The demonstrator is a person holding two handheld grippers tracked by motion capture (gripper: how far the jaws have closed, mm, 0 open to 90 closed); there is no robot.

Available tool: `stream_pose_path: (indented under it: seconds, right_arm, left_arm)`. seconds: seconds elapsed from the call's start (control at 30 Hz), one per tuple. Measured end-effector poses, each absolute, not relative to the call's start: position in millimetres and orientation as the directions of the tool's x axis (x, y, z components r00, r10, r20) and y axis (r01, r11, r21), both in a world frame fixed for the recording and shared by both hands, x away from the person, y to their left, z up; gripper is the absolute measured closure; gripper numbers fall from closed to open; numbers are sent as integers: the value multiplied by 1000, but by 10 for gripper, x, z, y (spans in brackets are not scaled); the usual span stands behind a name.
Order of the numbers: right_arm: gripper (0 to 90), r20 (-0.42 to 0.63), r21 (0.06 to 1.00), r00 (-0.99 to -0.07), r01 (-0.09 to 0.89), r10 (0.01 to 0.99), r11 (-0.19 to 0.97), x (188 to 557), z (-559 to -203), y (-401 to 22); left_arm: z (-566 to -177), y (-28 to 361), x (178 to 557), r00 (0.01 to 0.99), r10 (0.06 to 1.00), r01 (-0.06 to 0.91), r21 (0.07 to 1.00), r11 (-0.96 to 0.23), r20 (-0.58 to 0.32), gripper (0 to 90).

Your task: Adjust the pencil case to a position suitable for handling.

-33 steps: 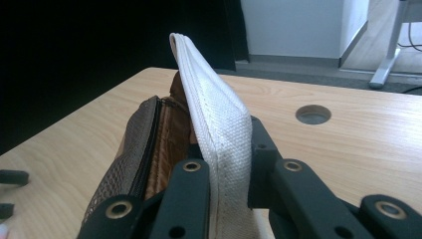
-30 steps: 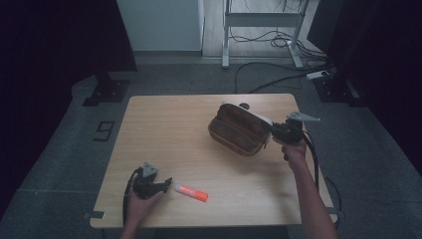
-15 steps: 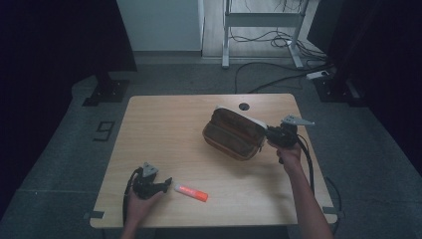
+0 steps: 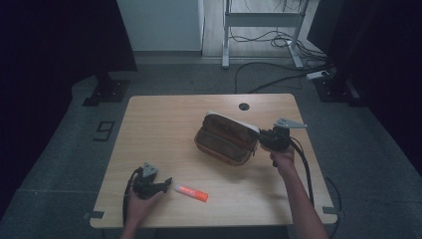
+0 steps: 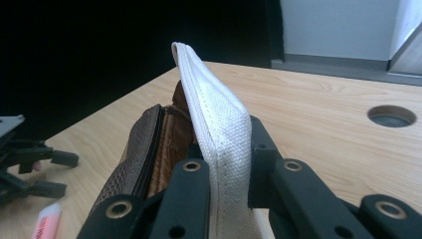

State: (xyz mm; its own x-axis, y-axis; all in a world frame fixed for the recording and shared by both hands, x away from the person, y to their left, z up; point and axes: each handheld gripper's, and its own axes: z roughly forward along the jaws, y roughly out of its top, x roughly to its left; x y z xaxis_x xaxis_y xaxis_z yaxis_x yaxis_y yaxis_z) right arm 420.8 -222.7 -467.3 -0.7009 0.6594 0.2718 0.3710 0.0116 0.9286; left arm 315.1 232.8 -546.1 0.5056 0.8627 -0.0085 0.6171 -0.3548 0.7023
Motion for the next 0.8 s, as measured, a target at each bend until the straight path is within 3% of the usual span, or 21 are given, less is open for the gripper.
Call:
stream_pose_path:
  seconds: [0.8]
  right_arm:
    - [805,222,926,-737,365,639,99,4099,-4695,-2066]
  left_arm:
    - [-5461,2328,3151,506,862,617,702,-356,-7,280]
